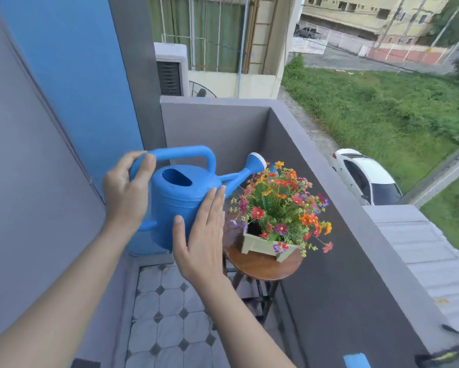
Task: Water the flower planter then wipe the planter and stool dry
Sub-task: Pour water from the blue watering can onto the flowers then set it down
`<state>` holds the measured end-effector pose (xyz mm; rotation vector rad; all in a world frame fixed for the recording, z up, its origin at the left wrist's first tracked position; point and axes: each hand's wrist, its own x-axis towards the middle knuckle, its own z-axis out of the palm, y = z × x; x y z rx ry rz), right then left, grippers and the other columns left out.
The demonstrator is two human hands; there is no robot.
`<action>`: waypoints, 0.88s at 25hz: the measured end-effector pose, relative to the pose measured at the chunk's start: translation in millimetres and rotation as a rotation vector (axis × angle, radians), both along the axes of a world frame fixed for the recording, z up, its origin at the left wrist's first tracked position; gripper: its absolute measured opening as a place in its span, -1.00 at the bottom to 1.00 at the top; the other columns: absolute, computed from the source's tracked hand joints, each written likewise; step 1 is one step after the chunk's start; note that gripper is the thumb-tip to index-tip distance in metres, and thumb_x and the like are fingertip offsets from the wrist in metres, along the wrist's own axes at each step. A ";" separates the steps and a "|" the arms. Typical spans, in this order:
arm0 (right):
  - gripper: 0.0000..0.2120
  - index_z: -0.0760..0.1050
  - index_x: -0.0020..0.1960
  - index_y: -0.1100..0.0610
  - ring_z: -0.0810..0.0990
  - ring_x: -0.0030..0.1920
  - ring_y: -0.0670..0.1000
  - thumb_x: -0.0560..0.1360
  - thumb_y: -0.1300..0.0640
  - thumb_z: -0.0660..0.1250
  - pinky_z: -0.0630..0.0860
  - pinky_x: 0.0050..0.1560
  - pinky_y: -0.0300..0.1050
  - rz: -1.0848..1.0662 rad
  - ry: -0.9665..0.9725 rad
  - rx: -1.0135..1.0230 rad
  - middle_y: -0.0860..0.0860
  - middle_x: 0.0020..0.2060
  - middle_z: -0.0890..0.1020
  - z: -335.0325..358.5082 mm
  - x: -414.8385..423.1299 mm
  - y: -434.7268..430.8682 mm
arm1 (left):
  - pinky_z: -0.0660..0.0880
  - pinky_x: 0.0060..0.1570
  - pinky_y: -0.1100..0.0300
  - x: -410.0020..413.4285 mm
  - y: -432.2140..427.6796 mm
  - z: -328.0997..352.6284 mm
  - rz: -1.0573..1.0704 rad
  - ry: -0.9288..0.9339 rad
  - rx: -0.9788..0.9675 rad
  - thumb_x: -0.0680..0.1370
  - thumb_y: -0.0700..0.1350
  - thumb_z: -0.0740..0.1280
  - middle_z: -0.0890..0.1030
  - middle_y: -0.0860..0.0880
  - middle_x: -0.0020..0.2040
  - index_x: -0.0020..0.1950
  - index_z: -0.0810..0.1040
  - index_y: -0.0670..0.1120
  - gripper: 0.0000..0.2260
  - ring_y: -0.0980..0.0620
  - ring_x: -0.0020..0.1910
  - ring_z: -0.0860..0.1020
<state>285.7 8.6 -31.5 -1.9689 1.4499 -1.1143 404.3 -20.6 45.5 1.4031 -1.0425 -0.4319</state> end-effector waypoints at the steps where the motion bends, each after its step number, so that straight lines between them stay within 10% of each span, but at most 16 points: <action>1: -0.26 -0.37 0.50 0.13 -0.47 0.48 -0.19 0.58 -0.23 -0.06 -0.42 0.44 -0.30 0.022 0.007 -0.007 -0.01 0.50 -0.37 -10.2 1.1 4.0 | 0.31 -0.32 -0.04 1.8 9.0 -12.4 0.027 0.020 0.001 0.47 0.15 0.26 0.37 0.15 -0.57 -0.25 0.52 0.24 -0.88 -0.04 -0.46 0.27; 16: -0.25 -0.41 0.47 0.02 -0.49 0.42 -0.31 0.46 -0.37 -0.29 -0.42 0.40 -0.36 0.452 0.272 0.243 -0.11 0.48 -0.41 -275.3 37.1 -9.8 | 0.21 -0.52 0.17 30.9 59.9 -336.2 0.299 0.209 0.115 0.38 0.03 0.17 0.27 0.06 -0.60 -0.49 0.21 0.02 -0.73 0.09 -0.58 0.21; 22: -0.23 -0.42 0.45 0.07 -0.36 0.48 -0.21 0.42 -0.37 -0.33 -0.40 0.42 -0.35 0.540 0.453 0.282 -0.04 0.51 -0.34 -532.0 60.4 -42.6 | 0.18 -0.53 -0.04 49.7 40.1 -608.6 0.413 0.316 0.145 0.36 0.03 0.15 0.26 -0.15 -0.56 -0.48 0.18 -0.20 -0.64 -0.07 -0.55 0.22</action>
